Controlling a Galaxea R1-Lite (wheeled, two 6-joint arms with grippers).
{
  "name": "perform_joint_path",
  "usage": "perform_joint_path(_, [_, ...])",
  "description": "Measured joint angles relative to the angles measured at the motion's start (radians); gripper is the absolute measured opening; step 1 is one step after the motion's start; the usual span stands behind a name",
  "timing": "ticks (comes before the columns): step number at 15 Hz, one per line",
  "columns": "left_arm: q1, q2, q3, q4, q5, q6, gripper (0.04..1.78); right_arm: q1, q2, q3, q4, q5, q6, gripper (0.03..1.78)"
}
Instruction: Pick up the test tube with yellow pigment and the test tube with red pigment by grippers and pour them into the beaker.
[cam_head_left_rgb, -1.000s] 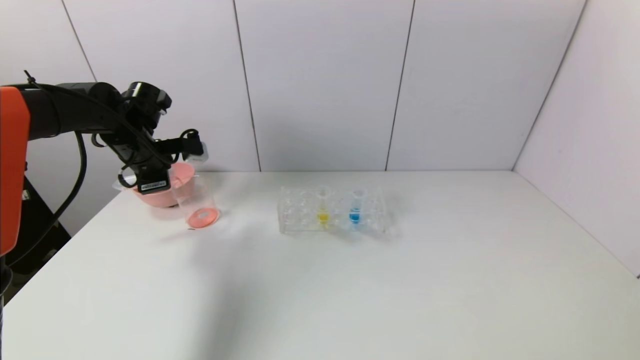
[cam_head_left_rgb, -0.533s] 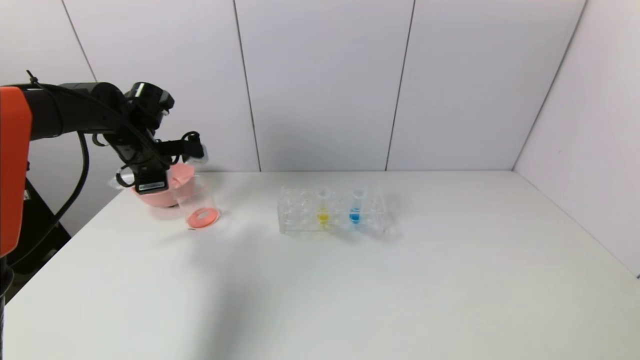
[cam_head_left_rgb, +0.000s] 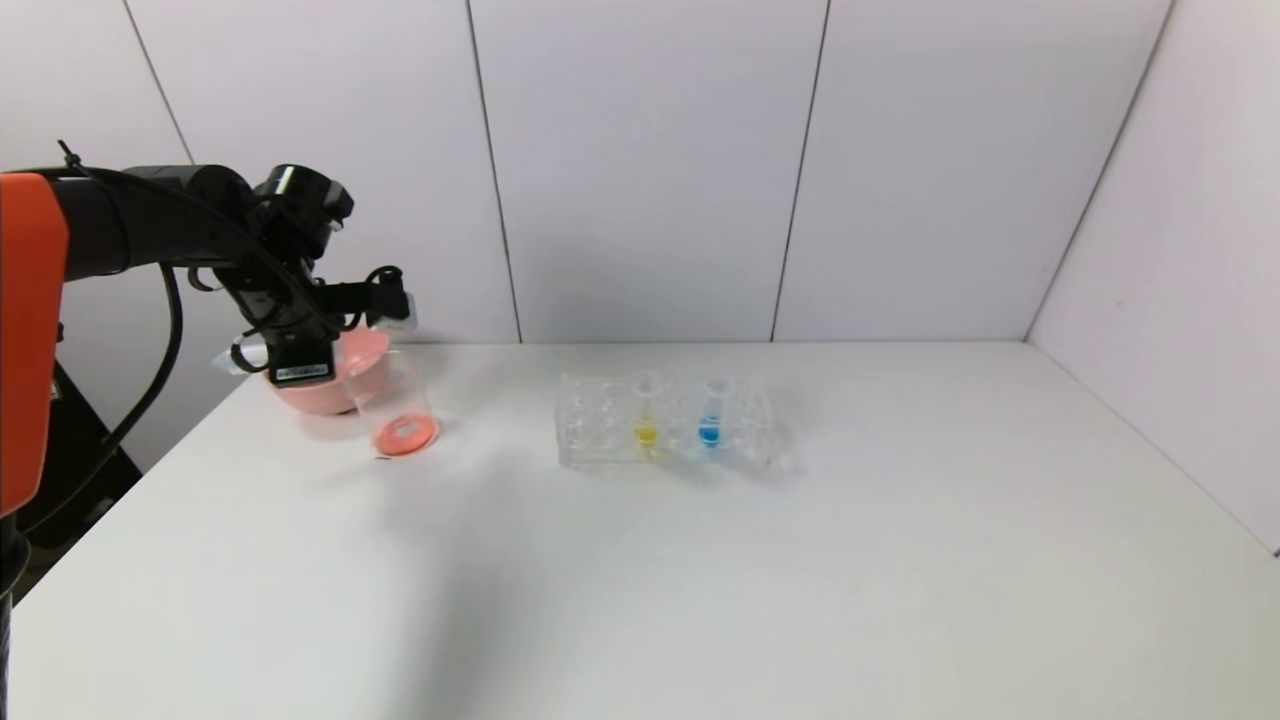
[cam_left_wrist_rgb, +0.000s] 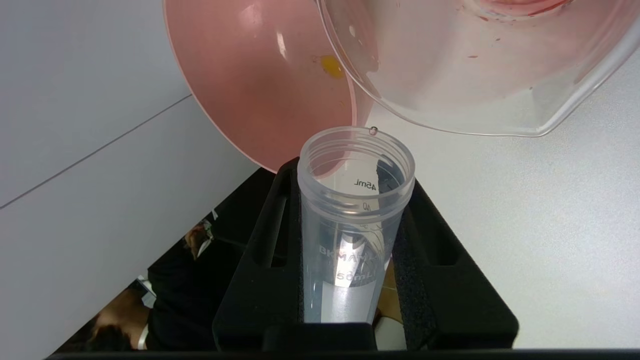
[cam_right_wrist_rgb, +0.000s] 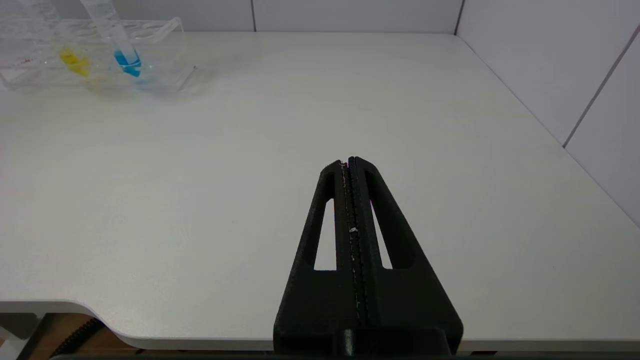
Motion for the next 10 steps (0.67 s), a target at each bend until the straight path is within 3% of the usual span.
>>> perform_joint_path(7, [0.004,-0.013,0.0,-0.008,-0.014,-0.03,0.53,0.0,0.0,0.0,0.0,0.0,0.0,0.11])
perform_joint_path(10, [0.015,-0.035,0.0,-0.045,-0.062,-0.158,0.53,0.0,0.0,0.0,0.0,0.0,0.0,0.11])
